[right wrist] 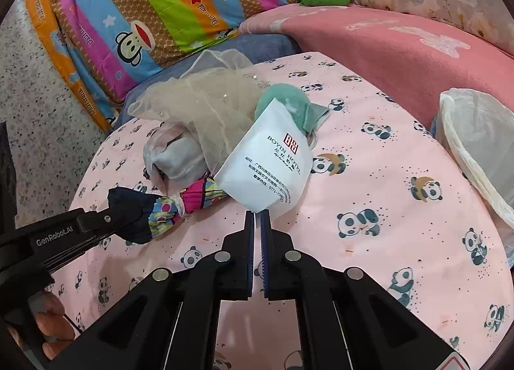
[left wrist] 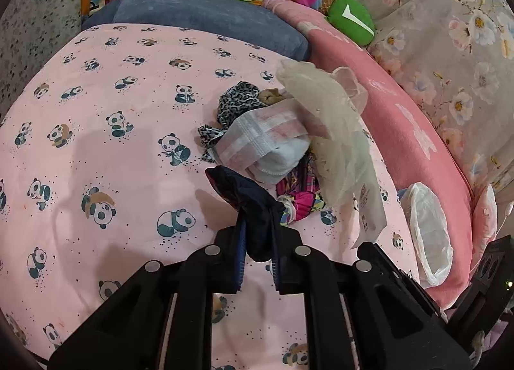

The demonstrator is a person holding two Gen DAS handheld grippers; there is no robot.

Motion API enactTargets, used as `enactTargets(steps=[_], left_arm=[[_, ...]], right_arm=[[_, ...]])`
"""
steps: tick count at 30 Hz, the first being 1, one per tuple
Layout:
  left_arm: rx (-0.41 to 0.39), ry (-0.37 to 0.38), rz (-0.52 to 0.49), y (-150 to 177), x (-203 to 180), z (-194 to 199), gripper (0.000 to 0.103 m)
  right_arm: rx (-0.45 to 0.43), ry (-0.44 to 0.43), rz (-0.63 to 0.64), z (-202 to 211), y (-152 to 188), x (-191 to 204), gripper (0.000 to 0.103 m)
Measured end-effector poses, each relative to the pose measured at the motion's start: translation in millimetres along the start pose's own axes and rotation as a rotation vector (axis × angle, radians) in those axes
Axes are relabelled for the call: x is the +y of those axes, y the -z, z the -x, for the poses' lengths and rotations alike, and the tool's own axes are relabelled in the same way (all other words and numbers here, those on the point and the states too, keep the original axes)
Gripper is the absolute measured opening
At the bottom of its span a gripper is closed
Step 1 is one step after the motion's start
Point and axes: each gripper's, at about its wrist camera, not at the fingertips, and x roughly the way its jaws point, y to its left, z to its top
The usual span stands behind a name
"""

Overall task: Collect trash
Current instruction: 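Grasp the white BOYIN HOTEL packet with the right gripper, then carry the navy cloth and white packet to the bin and release both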

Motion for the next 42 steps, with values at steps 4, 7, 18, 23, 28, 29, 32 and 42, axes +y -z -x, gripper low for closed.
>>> enactTargets(steps=[4, 7, 18, 23, 28, 29, 32, 42], left_arm=[[-0.016, 0.012, -0.028, 1.5, -15.9, 10.3, 0.011], [-0.025, 0.022, -0.051, 5.0, -27.8, 18.1, 0.011], [-0.016, 0.028, -0.102, 15.9, -53.0, 19.7, 0.011], [-0.008, 0.018, -0.097, 15.6, -50.2, 16.3, 0.011], [-0.002, 0.005, -0.09, 12.6, -43.6, 13.6, 0.011], [0.0, 0.001, -0.087, 12.0, -41.7, 12.5, 0.011], [0.006, -0.003, -0.079, 11.0, -39.3, 10.0, 0.011], [-0.005, 0.016, -0.134, 13.8, -67.7, 15.9, 0.011]], right_arm=[[-0.025, -0.002, -0.033, 14.0, -2.9, -13.1, 0.002], [-0.039, -0.002, -0.05, 23.3, -2.4, -21.7, 0.002], [-0.064, 0.027, -0.08, 33.0, 2.5, -36.7, 0.066], [-0.029, 0.009, -0.033, 13.9, -1.8, -24.8, 0.067], [0.013, 0.004, -0.039, -10.8, -3.3, -22.2, 0.067], [0.02, 0.003, -0.044, -15.0, -3.3, -23.4, 0.067], [0.048, -0.007, -0.064, -23.8, -1.9, -29.5, 0.053], [0.013, -0.044, -0.13, 3.5, 1.4, -57.5, 0.027]])
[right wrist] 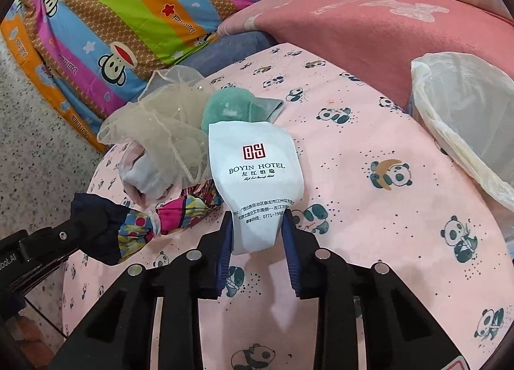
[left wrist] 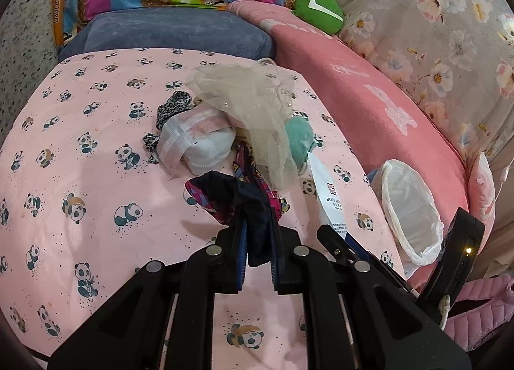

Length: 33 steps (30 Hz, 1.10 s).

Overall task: Collect trash
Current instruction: 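Carry the navy cloth and white packet to the bin and release both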

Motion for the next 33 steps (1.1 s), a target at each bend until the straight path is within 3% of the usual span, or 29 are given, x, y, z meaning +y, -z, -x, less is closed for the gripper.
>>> enactTargets(steps=[2, 9, 20, 26, 33], left_arm=[[-0.01, 0.01, -0.017, -0.4, -9.9, 4.9, 0.011], [-0.05, 0.061, -0.083, -5.5, -52.2, 25.0, 0.011], [-0.102, 0.204, -0.201, -25.3, -144.1, 47.0, 0.011], [-0.111, 0.255, -0.269, -30.2, -193.3, 41.8, 0.011], [-0.065, 0.307, -0.32, -28.4, -239.4, 15.7, 0.011]], right_arm=[[-0.021, -0.002, -0.005, 10.9, -1.5, -5.3, 0.023], [-0.105, -0.009, -0.032, 53.9, -12.3, -24.9, 0.022], [-0.233, 0.053, -0.111, 119.5, -37.2, -79.6, 0.022], [-0.28, 0.106, -0.169, 141.3, -43.8, -121.0, 0.022], [-0.299, 0.158, -0.232, 151.3, -46.3, -166.0, 0.022]])
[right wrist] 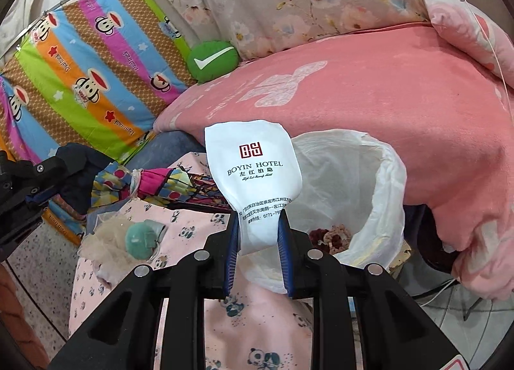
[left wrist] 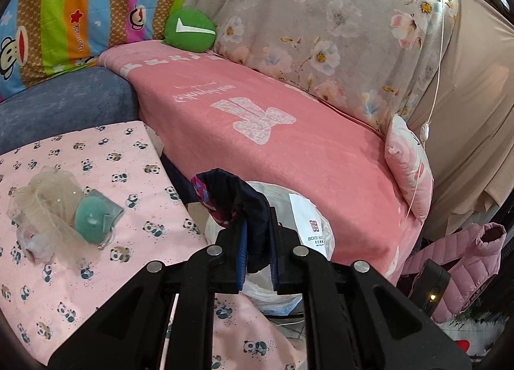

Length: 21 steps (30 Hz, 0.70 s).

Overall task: Collect trash
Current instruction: 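Carry the navy cloth and white packet to the bin and release both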

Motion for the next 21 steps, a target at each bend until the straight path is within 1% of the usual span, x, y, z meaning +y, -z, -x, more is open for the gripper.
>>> enactTargets(steps=[4, 6, 7, 8, 9, 10, 11, 12, 15, 17, 18, 21], left_arm=[[0.032, 0.025, -0.02, -1.1, -15.2, -23.9, 0.011], [0.05, 0.041, -0.023, -1.1, -20.8, -34.7, 0.016], [0.052, 0.044, -0.018, -0.7, -22.3, -38.8, 0.016], [0.049, 0.034, -0.012, -0.2, -23.2, -41.9, 0.027], [0.044, 0.027, -0.007, 0.2, -23.3, -43.9, 0.042], [0.038, 0.017, -0.004, 1.2, -23.1, -44.5, 0.048], [0.027, 0.008, -0.002, 1.8, -22.2, -43.6, 0.052], [0.021, -0.001, -0.003, 2.5, -21.1, -42.8, 0.053], [0.022, -0.038, 0.0, 4.3, -12.8, -42.2, 0.055], [0.023, -0.057, 0.013, 6.5, -3.7, -40.6, 0.055], [0.023, -0.066, 0.022, 8.0, 1.3, -39.5, 0.055], [0.028, -0.09, 0.055, 14.0, 17.8, -36.0, 0.055]], right_arm=[[0.012, 0.023, -0.015, -7.7, -4.1, -16.1, 0.022], [0.018, 0.03, -0.018, -11.0, -4.3, -20.8, 0.022], [0.022, 0.032, -0.018, -13.5, -4.2, -22.8, 0.023], [0.027, 0.034, -0.018, -16.5, -4.3, -24.4, 0.024], [0.033, 0.037, -0.018, -20.1, -4.7, -25.3, 0.027], [0.036, 0.043, -0.019, -23.4, -5.1, -26.0, 0.027], [0.038, 0.045, -0.019, -25.4, -5.9, -28.4, 0.028], [0.045, 0.048, -0.019, -29.0, -6.0, -28.6, 0.031], [0.055, 0.057, -0.016, -36.1, -5.2, -28.0, 0.035], [0.057, 0.059, -0.014, -38.1, -4.1, -27.1, 0.041], [0.054, 0.062, -0.016, -38.1, -3.0, -26.2, 0.046], [0.055, 0.063, -0.01, -37.2, 1.3, -23.7, 0.048]])
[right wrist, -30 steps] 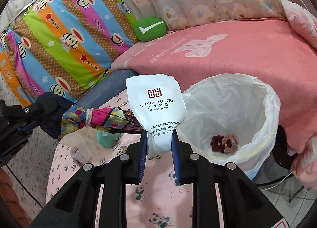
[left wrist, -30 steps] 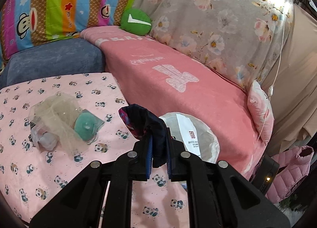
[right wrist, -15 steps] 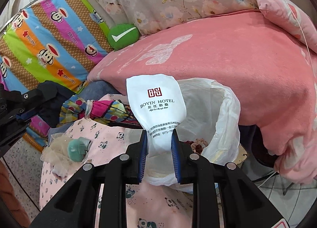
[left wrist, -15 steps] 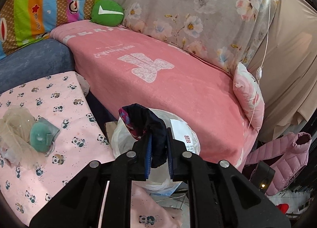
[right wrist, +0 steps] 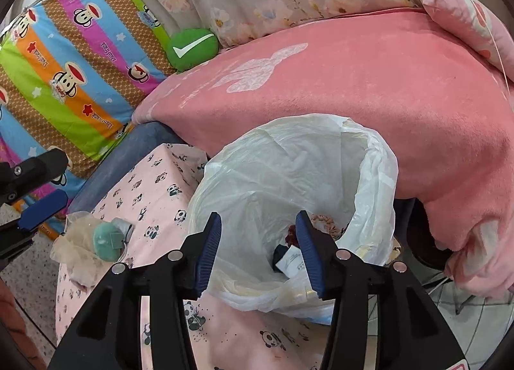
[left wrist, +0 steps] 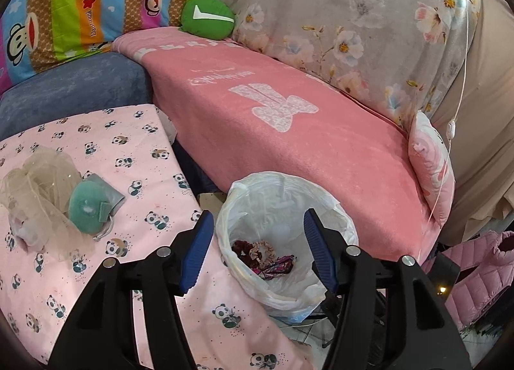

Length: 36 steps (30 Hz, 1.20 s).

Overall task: Collect trash
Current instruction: 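Carry the navy cloth and white packet to the bin and release both, then move both tools back to the pile and grasp the mesh bag with the right gripper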

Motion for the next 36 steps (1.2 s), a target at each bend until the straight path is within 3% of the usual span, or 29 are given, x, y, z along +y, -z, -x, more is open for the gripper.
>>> enactTargets(steps=[12, 22, 36], left_arm=[[0.007, -0.087, 0.116, 21.4, 58.7, 19.3, 0.056], [-0.027, -0.229, 0.155, 36.7, 110.8, 49.3, 0.067], [-0.035, -0.341, 0.249, 61.8, 189.6, 78.8, 0.08]], right_arm=[[0.006, -0.018, 0.051, 13.8, 14.8, 32.4, 0.057], [0.025, -0.058, 0.133, 21.3, 35.2, 82.3, 0.068], [0.082, -0.118, 0.284, 16.6, 74.4, 159.1, 0.07]])
